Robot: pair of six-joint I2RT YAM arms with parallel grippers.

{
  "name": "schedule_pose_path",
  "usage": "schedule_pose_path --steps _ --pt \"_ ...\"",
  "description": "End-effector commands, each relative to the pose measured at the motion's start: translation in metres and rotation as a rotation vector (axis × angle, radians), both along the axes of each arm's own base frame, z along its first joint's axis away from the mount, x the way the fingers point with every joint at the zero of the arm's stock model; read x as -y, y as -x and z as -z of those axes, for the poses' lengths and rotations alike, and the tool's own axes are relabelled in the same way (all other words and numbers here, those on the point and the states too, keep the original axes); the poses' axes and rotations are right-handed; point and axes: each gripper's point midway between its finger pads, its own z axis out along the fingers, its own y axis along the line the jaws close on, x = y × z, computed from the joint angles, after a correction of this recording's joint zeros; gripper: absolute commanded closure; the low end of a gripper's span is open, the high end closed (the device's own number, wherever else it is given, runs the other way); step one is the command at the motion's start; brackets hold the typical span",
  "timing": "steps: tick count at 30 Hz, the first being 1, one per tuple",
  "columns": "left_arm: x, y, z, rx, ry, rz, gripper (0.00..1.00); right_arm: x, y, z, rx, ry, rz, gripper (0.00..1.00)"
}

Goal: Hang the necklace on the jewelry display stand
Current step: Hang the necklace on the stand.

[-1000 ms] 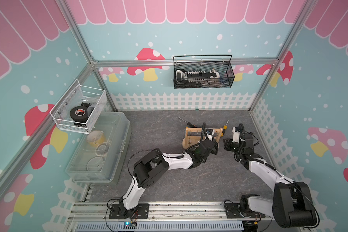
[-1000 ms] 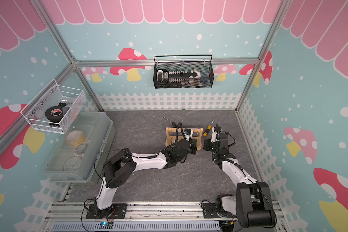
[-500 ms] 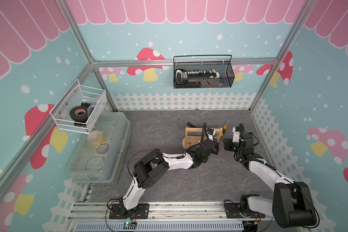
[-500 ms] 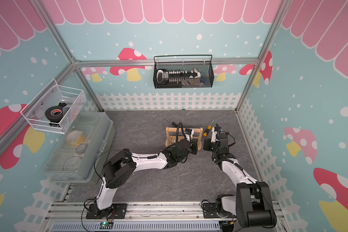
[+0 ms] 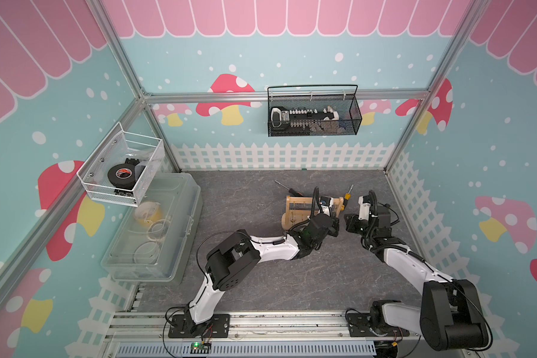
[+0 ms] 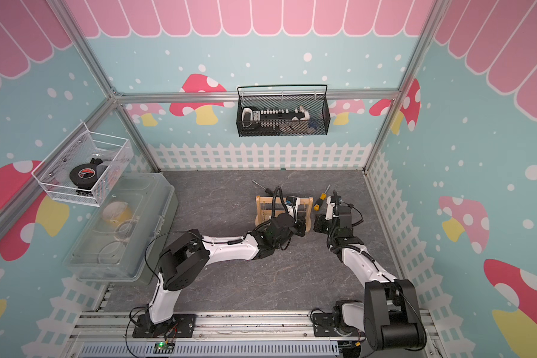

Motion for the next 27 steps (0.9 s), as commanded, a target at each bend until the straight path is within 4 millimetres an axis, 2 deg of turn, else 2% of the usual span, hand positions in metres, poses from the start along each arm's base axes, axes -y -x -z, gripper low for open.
schedule_pose_path --steps 1,27 --pt "-0.0049 -0.0069 0.0020 0.011 -0.014 -0.028 0.95 0.0016 -0.0033 -0.0004 0.005 -0.008 0.007 0.79" --pt "-0.0017 -0.0150 0.0057 0.018 -0.028 -0.048 0.99 0.0025 -0.0024 -0.0022 0.011 -0.005 0.011 0.80"
